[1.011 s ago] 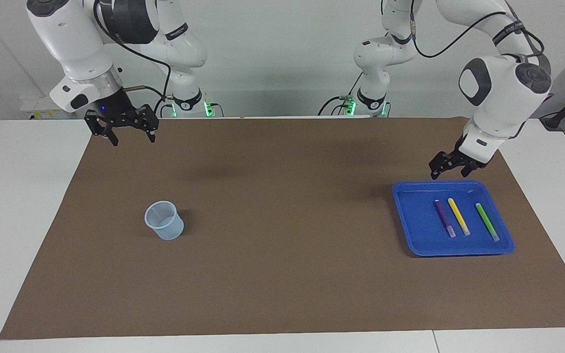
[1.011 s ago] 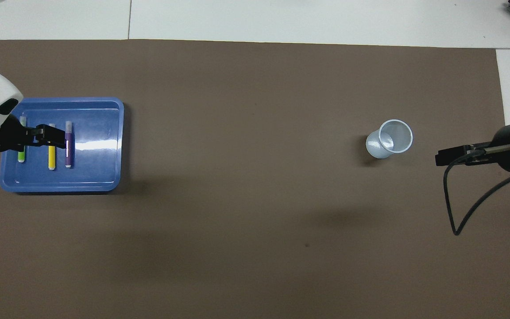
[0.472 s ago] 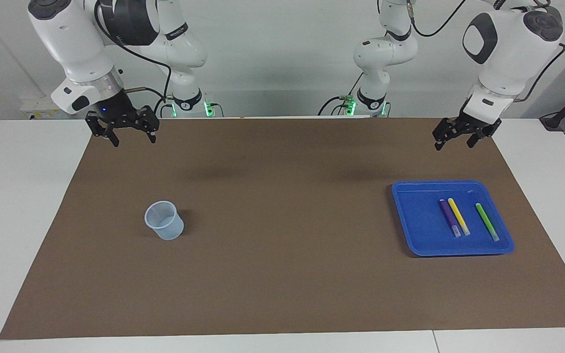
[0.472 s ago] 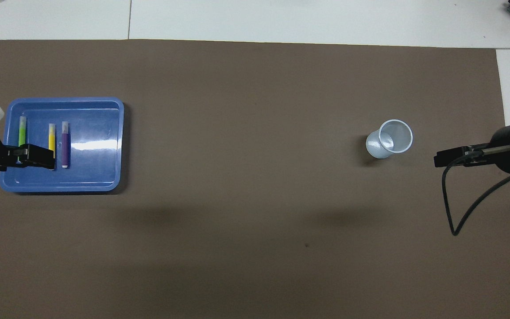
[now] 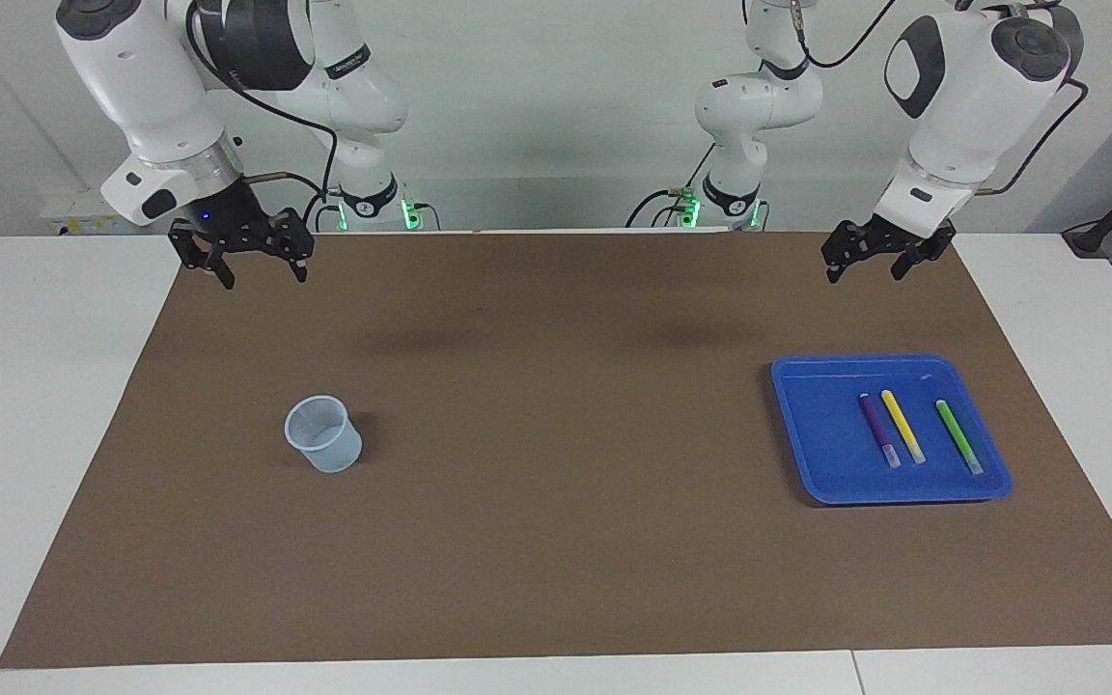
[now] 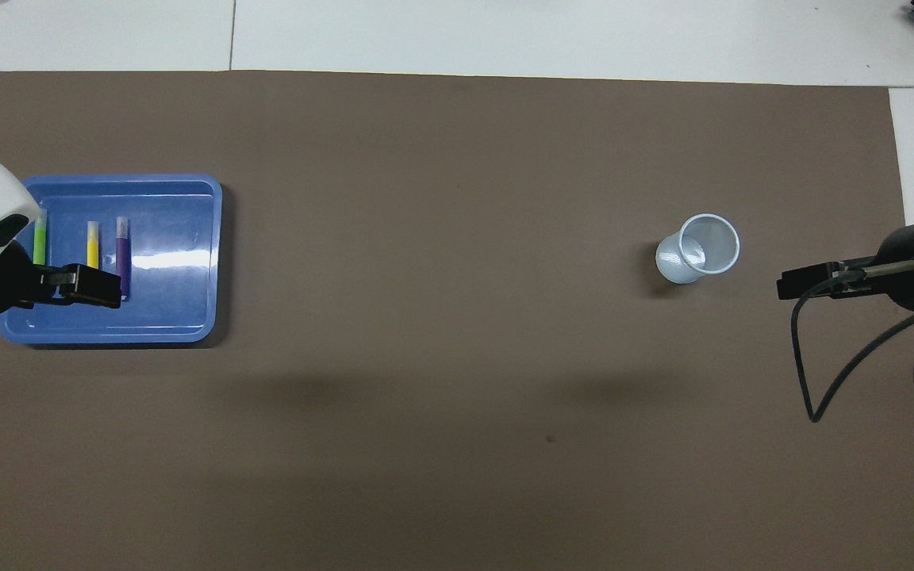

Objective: Right arm passes pens to left for tray arrangement

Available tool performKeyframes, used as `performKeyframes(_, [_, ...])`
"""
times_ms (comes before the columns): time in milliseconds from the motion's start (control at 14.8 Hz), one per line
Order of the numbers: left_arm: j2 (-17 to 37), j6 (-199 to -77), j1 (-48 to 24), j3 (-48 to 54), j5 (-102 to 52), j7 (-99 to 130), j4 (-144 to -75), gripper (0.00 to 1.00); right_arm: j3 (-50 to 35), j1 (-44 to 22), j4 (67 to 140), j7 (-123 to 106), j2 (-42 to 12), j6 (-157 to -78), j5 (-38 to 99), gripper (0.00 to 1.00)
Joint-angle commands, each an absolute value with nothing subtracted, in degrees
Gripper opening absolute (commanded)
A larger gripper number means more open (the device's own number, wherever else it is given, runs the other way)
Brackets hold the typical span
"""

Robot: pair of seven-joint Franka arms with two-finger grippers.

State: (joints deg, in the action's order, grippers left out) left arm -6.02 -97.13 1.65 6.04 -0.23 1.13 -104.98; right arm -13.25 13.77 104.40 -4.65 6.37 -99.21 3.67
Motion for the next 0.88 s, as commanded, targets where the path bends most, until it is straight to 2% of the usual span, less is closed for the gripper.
performKeyframes(0, [-6.59, -99.31, -3.41, 1.59, 0.26, 1.05, -105.29, 1.0, -13.8, 13.89, 105.91, -5.89, 7.73, -99.76, 2.55, 1.0])
performKeyframes(202, [-4.93, -102.83, -4.83, 0.53, -1.23, 1.67, -105.21, 1.0, -13.71, 13.97, 105.56, -5.98, 7.73, -99.67, 2.55, 1.0])
performKeyframes(472, [-3.7, -98.71, -4.66, 0.53, -1.23, 1.67, -101.78, 1.0, -13.8, 13.97, 105.38, -5.98, 8.61, -97.3, 2.9, 1.0])
performKeyframes(809, [-3.6, -99.05, -4.66, 0.44, -1.32, 1.93, -101.17, 1.0, -13.8, 13.97, 105.12, -5.98, 10.1, -94.14, 3.08, 1.0])
